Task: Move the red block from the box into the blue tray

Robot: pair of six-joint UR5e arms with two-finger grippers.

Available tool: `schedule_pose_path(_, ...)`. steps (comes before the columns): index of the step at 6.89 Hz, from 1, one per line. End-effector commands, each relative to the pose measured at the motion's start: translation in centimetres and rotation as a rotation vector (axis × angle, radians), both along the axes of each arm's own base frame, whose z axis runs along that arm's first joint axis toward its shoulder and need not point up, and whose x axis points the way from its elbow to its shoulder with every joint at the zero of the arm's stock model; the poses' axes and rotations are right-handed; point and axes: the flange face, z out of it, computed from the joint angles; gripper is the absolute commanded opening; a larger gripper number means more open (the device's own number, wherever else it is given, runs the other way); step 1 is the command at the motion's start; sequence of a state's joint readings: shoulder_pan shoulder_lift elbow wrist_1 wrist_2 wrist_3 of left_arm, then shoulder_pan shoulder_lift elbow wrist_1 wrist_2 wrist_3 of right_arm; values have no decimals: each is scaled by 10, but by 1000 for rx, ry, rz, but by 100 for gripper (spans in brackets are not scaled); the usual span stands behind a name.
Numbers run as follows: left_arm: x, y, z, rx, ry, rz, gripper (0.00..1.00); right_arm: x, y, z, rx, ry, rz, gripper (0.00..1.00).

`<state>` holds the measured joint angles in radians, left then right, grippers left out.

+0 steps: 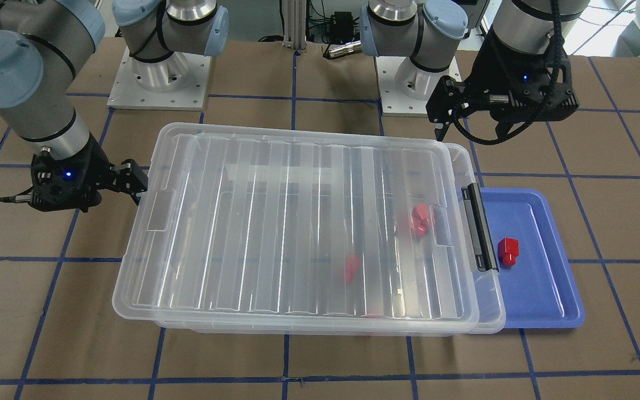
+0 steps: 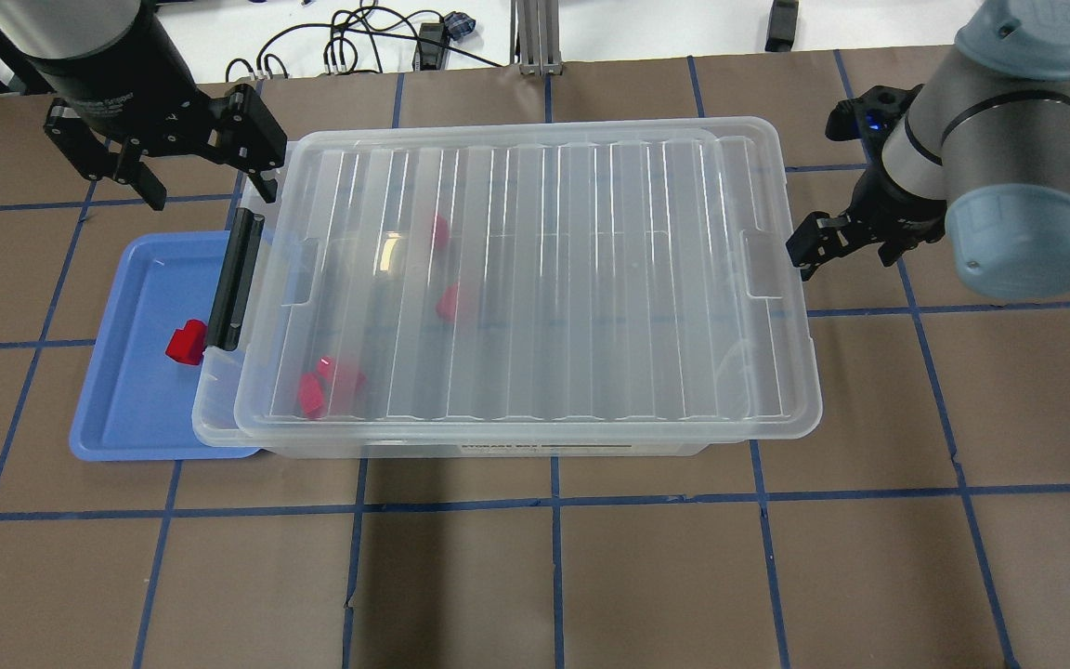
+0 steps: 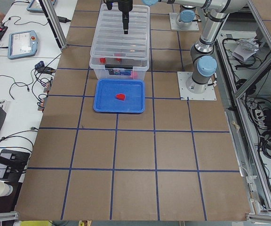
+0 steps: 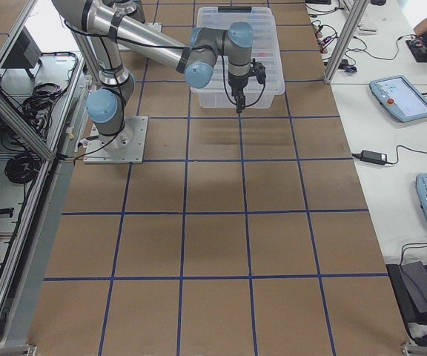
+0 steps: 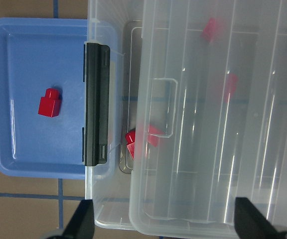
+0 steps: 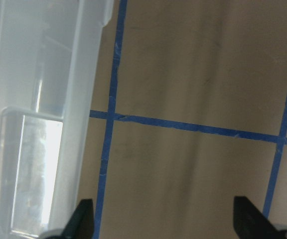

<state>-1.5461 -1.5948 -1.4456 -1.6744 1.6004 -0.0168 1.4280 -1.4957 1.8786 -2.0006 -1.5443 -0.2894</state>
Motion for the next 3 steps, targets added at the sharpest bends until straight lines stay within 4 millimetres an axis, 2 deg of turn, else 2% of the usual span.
schedule_pose_path(1, 0, 1, 1, -2, 2, 0, 100, 25, 2, 1, -18, -1, 7, 100)
schedule_pose_path(3, 0, 1, 0, -1, 2, 0, 100, 24, -2, 4, -29, 3, 10, 100)
